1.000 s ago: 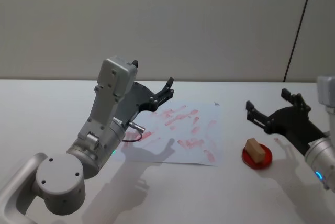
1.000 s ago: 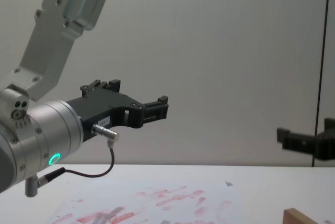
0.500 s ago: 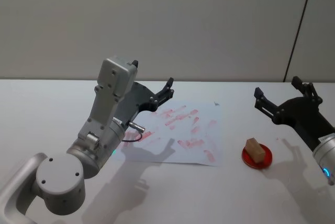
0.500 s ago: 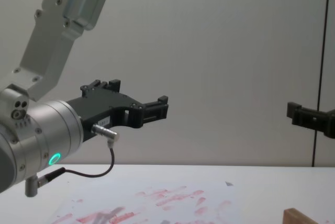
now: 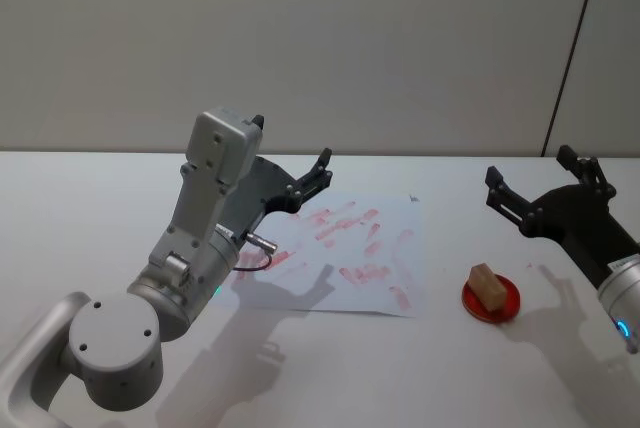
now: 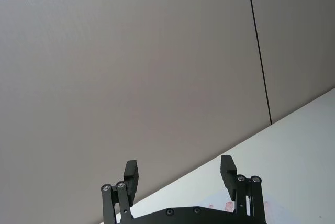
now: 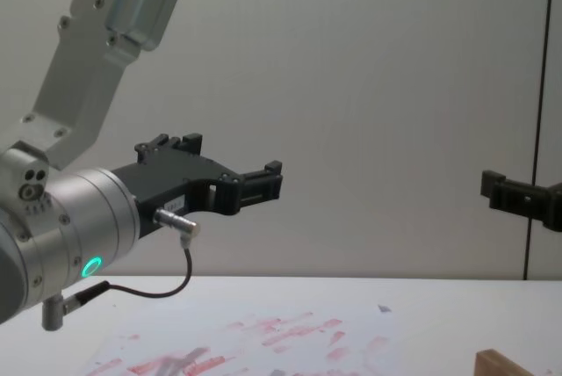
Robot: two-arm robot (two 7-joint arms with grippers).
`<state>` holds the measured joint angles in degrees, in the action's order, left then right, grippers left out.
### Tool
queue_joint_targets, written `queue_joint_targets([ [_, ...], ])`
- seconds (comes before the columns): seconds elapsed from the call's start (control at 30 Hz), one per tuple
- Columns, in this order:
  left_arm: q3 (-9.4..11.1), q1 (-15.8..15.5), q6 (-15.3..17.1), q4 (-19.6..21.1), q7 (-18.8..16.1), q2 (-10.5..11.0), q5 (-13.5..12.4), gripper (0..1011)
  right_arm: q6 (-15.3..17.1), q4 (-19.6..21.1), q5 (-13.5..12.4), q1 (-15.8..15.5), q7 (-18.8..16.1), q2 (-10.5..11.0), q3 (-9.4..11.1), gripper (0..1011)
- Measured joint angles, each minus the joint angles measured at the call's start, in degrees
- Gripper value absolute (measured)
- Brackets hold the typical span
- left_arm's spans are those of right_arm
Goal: Use the one hand to pick up the stamp and affix it onto the A4 paper.
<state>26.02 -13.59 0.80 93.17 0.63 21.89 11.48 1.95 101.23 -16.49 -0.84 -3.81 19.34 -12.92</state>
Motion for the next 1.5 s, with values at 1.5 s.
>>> queue_joint_targets([
  [1.5,0.0,0.0,0.0,0.0,0.0,0.0,0.0,1002,20.0,7.2,1.6,-6.4,2.0,4.2,0.0,1001],
])
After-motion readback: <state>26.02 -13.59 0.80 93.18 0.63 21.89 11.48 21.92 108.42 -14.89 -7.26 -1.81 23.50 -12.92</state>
